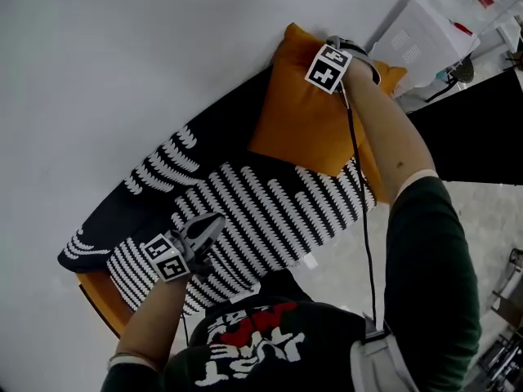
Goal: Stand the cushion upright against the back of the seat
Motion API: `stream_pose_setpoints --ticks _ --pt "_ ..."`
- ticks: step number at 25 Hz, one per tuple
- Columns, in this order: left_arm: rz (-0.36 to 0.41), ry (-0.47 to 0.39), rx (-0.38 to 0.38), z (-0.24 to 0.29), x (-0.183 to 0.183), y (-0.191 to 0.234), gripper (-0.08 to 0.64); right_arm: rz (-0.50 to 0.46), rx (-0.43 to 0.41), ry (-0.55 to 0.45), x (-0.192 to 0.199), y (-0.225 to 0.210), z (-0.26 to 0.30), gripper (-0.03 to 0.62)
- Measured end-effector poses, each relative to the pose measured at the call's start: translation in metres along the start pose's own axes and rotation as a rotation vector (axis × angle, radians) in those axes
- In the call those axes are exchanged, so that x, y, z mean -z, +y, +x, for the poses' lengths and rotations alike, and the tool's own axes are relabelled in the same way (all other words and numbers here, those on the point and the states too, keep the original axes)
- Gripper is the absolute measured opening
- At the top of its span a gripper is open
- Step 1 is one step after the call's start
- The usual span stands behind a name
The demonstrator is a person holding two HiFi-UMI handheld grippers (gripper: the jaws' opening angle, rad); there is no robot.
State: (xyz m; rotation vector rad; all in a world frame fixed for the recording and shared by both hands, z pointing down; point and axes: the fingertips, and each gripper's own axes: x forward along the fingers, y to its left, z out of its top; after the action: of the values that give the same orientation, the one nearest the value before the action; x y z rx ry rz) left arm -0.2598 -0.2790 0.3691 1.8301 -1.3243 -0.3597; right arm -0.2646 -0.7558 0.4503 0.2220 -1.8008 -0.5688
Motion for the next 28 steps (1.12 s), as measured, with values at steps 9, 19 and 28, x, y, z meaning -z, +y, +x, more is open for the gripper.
stream_pose_setpoints --ticks 9,19,28 --pt "-0.009 0.017 0.018 0.002 -0.002 -0.006 0.011 0.012 0.154 -0.142 0.001 -0.006 -0.044 0.374" --pt "0.047 0.002 0.057 0.0 -0.026 -0.03 0.011 0.642 0.024 -0.78 0.018 0.003 -0.198 0.373" --pt "0.112 -0.031 0.134 -0.031 -0.046 -0.07 0.011 0.936 -0.057 -0.995 0.046 0.076 -0.325 0.221"
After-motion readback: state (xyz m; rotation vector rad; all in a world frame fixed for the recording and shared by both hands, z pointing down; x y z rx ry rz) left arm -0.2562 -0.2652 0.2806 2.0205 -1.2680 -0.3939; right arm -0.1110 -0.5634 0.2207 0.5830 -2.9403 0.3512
